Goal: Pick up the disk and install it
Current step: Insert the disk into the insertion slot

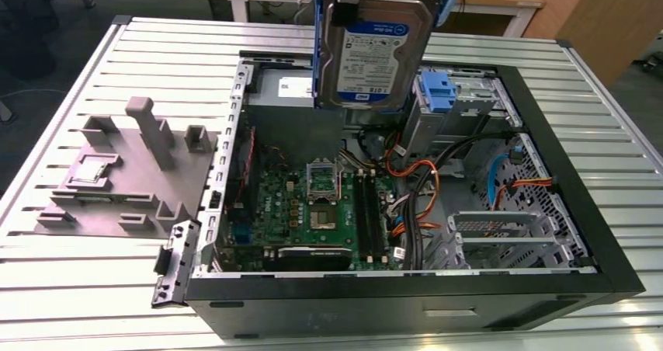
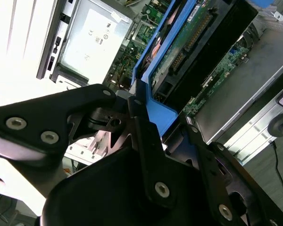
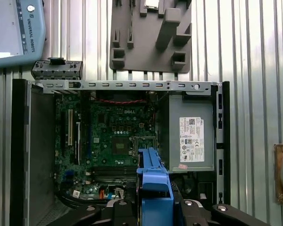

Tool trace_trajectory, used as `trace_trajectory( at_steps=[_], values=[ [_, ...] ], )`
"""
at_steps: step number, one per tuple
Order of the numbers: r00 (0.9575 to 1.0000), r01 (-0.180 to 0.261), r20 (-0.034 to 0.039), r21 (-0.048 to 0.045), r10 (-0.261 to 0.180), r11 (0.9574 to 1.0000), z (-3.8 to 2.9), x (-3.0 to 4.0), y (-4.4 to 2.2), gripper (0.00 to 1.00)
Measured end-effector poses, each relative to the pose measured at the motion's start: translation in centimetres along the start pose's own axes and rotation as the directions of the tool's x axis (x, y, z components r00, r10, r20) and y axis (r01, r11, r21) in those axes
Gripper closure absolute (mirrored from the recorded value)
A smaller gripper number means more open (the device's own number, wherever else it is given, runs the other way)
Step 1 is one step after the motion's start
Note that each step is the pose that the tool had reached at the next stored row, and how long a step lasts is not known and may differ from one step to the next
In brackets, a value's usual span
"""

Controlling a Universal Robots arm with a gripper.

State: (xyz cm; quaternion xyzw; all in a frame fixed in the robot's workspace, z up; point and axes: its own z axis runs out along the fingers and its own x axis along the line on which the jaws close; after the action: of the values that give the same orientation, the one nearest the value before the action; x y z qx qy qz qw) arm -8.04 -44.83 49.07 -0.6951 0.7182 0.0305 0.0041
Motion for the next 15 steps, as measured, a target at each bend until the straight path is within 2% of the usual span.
trace_trajectory(
  at_steps=[9, 15],
  values=[
    [1.0000, 0.000, -0.0079, 0.0002, 0.000, 1.0000, -0.07, 1.42, -0.04, 0.64],
    [0.9999, -0.001, -0.0168, 0.0005, 0.001, 1.0000, -0.12, 2.36, -0.08, 0.64]
  ],
)
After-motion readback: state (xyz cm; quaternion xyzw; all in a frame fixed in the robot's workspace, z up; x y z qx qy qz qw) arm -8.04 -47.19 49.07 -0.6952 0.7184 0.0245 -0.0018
